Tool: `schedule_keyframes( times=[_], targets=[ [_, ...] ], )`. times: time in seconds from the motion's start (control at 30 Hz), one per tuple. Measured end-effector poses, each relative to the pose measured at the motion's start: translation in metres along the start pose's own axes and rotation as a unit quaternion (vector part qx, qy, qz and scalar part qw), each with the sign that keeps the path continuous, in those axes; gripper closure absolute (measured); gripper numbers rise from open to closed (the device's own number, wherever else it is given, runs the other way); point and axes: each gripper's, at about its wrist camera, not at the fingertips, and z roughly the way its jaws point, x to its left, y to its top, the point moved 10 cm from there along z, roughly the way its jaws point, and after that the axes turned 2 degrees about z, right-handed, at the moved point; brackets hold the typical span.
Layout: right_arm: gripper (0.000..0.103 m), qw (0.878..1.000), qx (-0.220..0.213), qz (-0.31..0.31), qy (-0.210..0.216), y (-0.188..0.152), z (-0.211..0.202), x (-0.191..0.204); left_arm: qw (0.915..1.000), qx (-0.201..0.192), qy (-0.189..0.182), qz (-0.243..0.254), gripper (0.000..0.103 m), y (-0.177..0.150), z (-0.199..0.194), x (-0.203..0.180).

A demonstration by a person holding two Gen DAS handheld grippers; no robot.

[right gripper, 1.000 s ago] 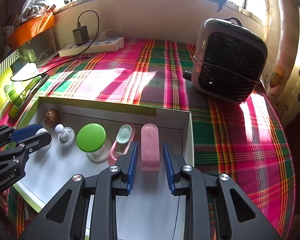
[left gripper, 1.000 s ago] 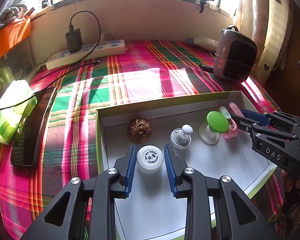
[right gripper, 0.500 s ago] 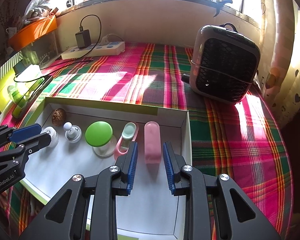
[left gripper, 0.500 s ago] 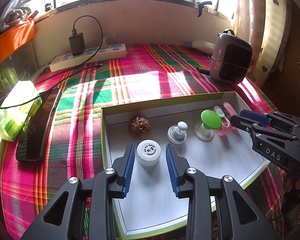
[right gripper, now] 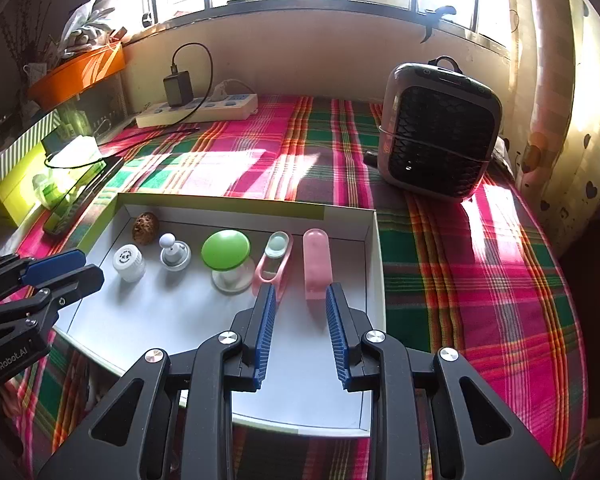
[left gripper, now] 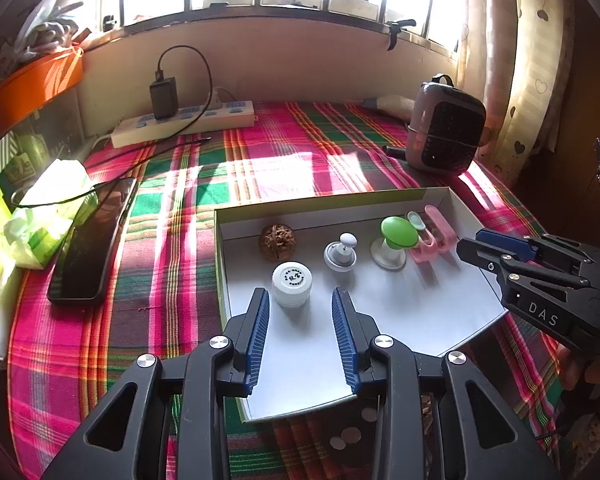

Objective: Organize objects
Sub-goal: 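Withdraw both open tools from the box toward the remaining objects, then close the right tool on the black rectangular device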

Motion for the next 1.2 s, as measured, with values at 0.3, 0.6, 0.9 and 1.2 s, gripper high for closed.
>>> schedule_keyframes(
  times=[0.3, 0.6, 0.9, 1.2],
  targets=[
    [0.076, 1.0, -0.014, 0.001, 0.021, -0.015, -0.026, 0.015, 0.9999, -0.01, 0.0, -0.009, 0.072, -0.016, -0.024, 0.004],
    [0.075, 0.999, -0.018, 0.002, 0.05, -0.04, -0.049, 0.034, 0.9999, -0.007, -0.008, -0.012, 0.072, -0.04, -0.04, 0.002],
    [0.063, 0.997, -0.002, 0.008, 0.077, -0.067, -0.058, 0.05, 0.9996, 0.002, -0.027, -0.01, 0.069, -0.059, -0.045, -0.007],
    [0.062, 0.995, 0.015, -0.001, 0.1, -0.088, -0.058, 0.073, 0.9992, 0.006, -0.032, -0.022, 0.068, -0.071, -0.048, -0.004]
  ],
)
